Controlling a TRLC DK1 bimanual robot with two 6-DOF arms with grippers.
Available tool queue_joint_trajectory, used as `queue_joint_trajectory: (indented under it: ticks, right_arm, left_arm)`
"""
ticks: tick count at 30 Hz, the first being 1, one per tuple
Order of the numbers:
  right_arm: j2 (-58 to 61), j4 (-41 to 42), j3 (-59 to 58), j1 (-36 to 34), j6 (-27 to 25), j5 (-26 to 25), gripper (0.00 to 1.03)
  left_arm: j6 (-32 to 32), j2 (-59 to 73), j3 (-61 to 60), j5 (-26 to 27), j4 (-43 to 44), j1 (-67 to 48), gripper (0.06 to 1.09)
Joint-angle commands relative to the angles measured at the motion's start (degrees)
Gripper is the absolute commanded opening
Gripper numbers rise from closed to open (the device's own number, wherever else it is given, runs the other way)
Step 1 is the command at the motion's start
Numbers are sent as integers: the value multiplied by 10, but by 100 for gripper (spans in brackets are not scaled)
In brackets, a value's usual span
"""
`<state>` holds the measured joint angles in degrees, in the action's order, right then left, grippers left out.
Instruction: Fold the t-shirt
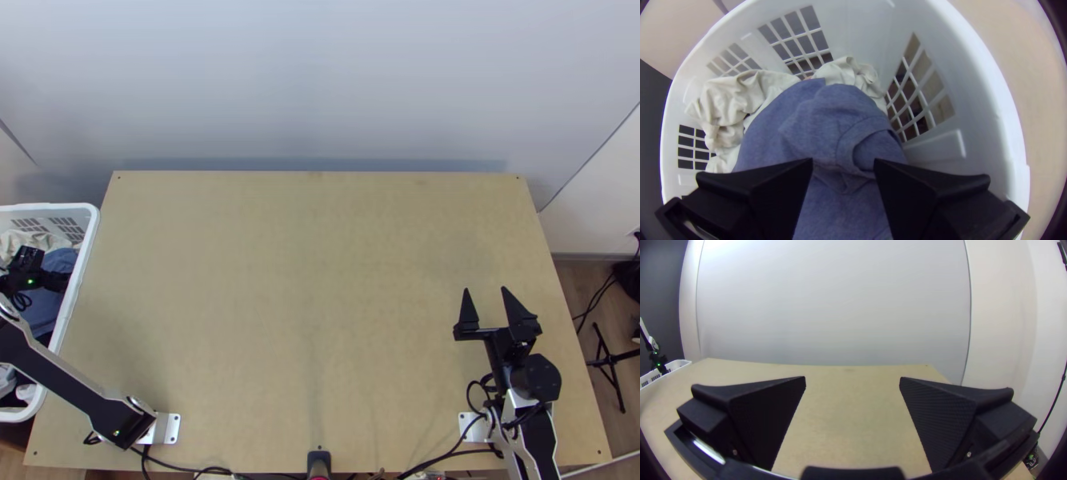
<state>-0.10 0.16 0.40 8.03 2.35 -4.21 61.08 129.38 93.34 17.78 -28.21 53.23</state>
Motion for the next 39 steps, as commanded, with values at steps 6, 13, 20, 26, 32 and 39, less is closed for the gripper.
queue_joint_trajectory:
  ticks: [6, 13, 20, 26, 32, 39]
  right_arm:
    - [0, 0, 0, 0, 0, 0, 98]
    - [0, 0, 0, 0, 0, 0, 98]
    - [0, 0, 0, 0, 0, 0, 98]
    - [0, 0, 0, 0, 0, 0, 98]
    - [0, 0, 0, 0, 0, 0, 98]
    - [0, 0, 0, 0, 0, 0, 98]
  left_arm:
    - [-95, 38, -13, -78, 168, -30, 10]
    - [-201, 51, 85, -70, 102, -23, 9]
    - [-320, 11, 271, -34, -117, -10, 9]
    - [-354, -68, 358, 45, -273, -6, 9]
    - [-361, -188, 353, 88, -402, -30, 9]
    - [-368, -312, 337, 128, -505, -71, 9]
